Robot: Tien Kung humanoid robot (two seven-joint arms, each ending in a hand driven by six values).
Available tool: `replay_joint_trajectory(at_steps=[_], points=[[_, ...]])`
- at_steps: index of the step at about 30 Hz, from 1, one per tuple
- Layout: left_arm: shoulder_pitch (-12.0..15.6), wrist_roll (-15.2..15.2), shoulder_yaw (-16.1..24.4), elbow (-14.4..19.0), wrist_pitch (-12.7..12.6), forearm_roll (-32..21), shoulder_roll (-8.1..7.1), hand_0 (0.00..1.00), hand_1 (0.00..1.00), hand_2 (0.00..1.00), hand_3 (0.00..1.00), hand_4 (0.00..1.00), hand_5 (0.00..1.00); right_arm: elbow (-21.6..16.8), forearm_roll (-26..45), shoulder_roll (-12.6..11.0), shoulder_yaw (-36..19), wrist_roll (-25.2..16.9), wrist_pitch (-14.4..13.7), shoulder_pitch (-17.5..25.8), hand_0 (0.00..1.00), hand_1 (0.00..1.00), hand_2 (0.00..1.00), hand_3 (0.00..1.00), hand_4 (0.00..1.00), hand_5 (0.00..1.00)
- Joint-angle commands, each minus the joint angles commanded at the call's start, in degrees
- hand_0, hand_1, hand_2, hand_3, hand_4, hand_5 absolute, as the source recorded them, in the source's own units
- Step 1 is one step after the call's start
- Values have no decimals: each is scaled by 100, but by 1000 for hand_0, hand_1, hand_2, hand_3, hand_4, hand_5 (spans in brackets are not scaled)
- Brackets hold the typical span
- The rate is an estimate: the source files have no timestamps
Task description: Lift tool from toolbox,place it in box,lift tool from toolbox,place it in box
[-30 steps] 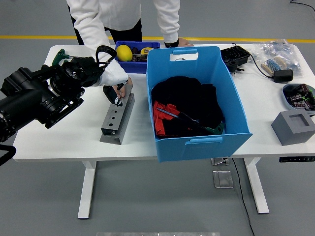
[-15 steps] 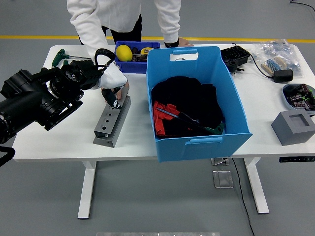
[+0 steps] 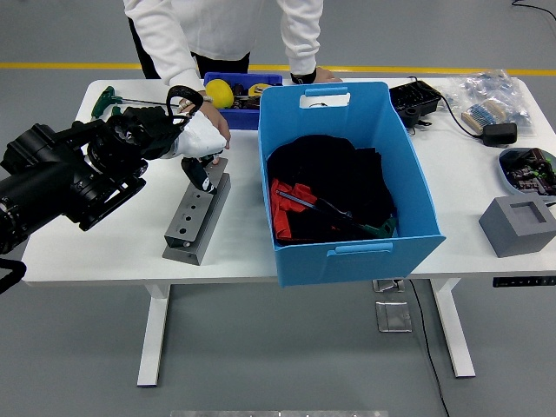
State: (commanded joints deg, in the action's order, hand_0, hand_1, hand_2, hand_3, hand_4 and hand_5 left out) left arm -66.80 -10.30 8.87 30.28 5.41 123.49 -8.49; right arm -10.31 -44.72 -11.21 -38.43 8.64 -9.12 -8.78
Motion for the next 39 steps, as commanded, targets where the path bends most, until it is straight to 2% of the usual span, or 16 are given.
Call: replay_joint_trajectory(at_steps=[2,3,8,9,14,15,20,21,26,27,32,33,39], points=[[7,-63,-12,-13,-112,-49,5,625,289,237,265,889,722,0,-6,1,-4,1,0,7,614,603,678,552,808,633],[11,-85,-16,-18,-151,-68,6,409,226,199,220,878,681,0,-8,2,-6,2,0,10,614,604,678,552,808,633],[36,-220,-29,-64,-384,-165,4,409,226,199,220,878,681,0,5,7,-3,1,-4,24,614,604,678,552,808,633],[40,-239,-31,-75,-424,-182,4,329,188,168,184,904,541,0,8,7,0,0,-4,25,615,604,679,552,808,633],[60,-335,-44,-118,-672,-252,-8,329,188,168,184,904,541,0,2,8,-7,2,-5,30,615,604,679,552,808,633],[65,-352,-43,-127,-728,-270,-11,253,132,135,140,926,474,0,0,9,-9,2,-6,31,615,604,679,552,808,633],[98,-426,-38,-183,-1030,-531,-25,253,132,135,140,926,474,0,2,13,-5,4,-9,37,615,604,679,552,808,633],[106,-439,-39,-194,-1087,-599,-27,209,94,103,111,915,407,0,4,14,-4,3,-9,38,615,604,679,551,808,633],[141,-552,-10,-240,-1382,-843,-53,209,94,103,111,915,407,0,18,16,3,0,-10,27,615,604,679,551,808,633],[146,-584,-1,-251,-1452,-891,-59,164,36,62,73,873,400,0,19,16,5,0,-10,22,615,605,678,551,808,634],[176,-721,23,-257,-1728,-1102,-75,164,36,62,73,873,400,0,25,20,-3,-2,-9,20,615,605,678,551,808,634],[180,-740,32,-252,-1759,-1128,-78,145,5,40,52,849,415,0,24,20,-5,-3,-9,20,615,605,678,552,808,632],[195,-794,156,-161,-1770,-1234,-121,123,2,24,43,838,401,0,-16,23,-45,2,-4,25,615,604,679,552,807,633]])
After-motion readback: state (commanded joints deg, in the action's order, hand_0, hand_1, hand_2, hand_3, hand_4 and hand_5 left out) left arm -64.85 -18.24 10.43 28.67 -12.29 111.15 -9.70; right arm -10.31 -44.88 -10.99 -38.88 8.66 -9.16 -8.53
